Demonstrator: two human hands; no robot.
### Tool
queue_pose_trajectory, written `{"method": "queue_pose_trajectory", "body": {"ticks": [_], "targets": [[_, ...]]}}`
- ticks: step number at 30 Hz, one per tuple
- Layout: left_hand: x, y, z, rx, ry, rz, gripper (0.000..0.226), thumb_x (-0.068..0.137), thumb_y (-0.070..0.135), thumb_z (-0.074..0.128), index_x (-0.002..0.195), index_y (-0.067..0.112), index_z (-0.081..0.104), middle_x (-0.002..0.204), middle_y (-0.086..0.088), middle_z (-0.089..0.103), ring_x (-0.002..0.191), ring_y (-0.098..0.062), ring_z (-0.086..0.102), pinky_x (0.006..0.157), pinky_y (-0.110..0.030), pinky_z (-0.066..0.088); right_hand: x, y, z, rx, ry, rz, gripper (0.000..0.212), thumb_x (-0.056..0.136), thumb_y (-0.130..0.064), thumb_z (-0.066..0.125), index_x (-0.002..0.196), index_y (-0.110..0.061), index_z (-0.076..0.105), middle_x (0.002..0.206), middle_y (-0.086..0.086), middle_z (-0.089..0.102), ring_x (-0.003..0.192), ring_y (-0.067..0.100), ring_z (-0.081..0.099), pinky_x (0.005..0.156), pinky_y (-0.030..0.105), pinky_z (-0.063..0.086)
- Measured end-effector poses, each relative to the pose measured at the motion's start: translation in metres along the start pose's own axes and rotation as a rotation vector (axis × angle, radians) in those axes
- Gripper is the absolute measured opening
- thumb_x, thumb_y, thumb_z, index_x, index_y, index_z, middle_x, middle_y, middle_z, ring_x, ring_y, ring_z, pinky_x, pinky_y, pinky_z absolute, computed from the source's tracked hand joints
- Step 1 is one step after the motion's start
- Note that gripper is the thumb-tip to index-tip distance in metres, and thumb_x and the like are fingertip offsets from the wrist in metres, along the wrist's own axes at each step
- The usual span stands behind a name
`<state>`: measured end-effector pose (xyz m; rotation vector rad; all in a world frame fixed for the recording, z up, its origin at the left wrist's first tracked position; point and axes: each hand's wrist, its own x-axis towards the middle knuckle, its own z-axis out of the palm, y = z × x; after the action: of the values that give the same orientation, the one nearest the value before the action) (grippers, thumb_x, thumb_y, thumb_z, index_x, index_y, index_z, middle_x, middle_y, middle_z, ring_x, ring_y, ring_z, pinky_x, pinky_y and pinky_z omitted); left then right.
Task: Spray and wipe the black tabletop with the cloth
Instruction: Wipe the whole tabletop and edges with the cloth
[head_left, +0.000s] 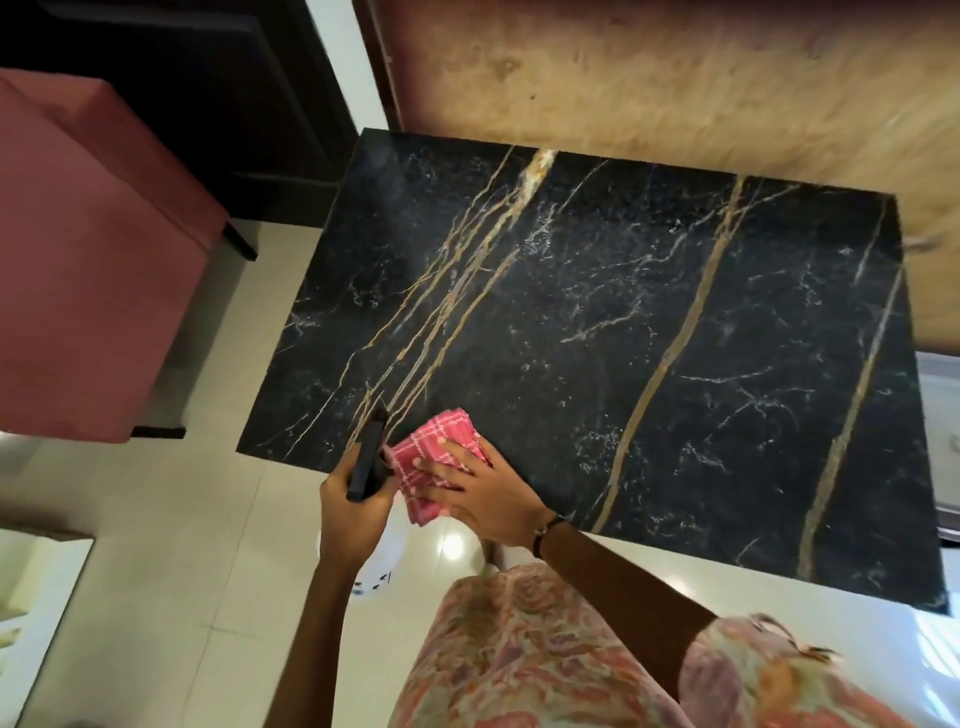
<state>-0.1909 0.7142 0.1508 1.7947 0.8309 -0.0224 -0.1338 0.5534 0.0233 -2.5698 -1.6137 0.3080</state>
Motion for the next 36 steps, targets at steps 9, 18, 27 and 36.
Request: {"method": "queue_pose_trajectory", "body": {"ticks": [9, 18, 27, 36], "targets": [[-0.016, 0.021, 0.049, -0.008, -0.143, 0.102, 0.024, 0.084, -0.008, 0.057, 0.092, 0.014, 0.063, 0.085, 0.002, 0.064, 0.069, -0.014, 0.056, 0.087, -0.051, 0.048, -0.158, 0.019, 0.007, 0.071, -0.165, 0.415, 0.045, 0.098, -0.055, 0.028, 0.141, -0.041, 0.035, 0.149, -0.004, 0.041, 0.140, 0.032, 0.032, 0.112, 0.058, 0.023], [-0.047, 0.002, 0.055, -0.045, -0.144, 0.083, 0.029, 0.084, -0.008, 0.057, 0.083, 0.021, 0.061, 0.077, -0.002, 0.062, 0.063, -0.013, 0.054, 0.077, -0.037, 0.043, -0.197, 0.042, -0.002, -0.043, -0.199, 0.268, 0.061, 0.082, -0.046, 0.068, 0.137, -0.041, 0.041, 0.146, -0.003, 0.044, 0.131, 0.033, 0.044, 0.091, 0.062, 0.047], [-0.063, -0.043, 0.004, -0.047, 0.009, 0.113, 0.027, 0.081, -0.013, 0.056, 0.084, 0.013, 0.060, 0.074, -0.025, 0.055, 0.056, -0.031, 0.043, 0.055, -0.033, 0.041, -0.105, 0.013, -0.001, -0.168, -0.100, 0.109, 0.085, 0.082, -0.021, 0.070, 0.150, -0.029, 0.020, 0.156, 0.008, 0.025, 0.143, 0.042, 0.018, 0.113, 0.061, 0.012], [-0.029, -0.073, -0.081, -0.073, 0.162, 0.064, 0.031, 0.076, -0.016, 0.055, 0.080, 0.014, 0.058, 0.068, -0.020, 0.053, 0.049, -0.031, 0.041, 0.051, -0.031, 0.039, 0.060, -0.055, -0.003, -0.141, -0.077, 0.080, 0.086, 0.084, -0.016, 0.069, 0.150, -0.030, 0.016, 0.159, 0.008, 0.016, 0.144, 0.042, 0.012, 0.114, 0.060, 0.013]]}}
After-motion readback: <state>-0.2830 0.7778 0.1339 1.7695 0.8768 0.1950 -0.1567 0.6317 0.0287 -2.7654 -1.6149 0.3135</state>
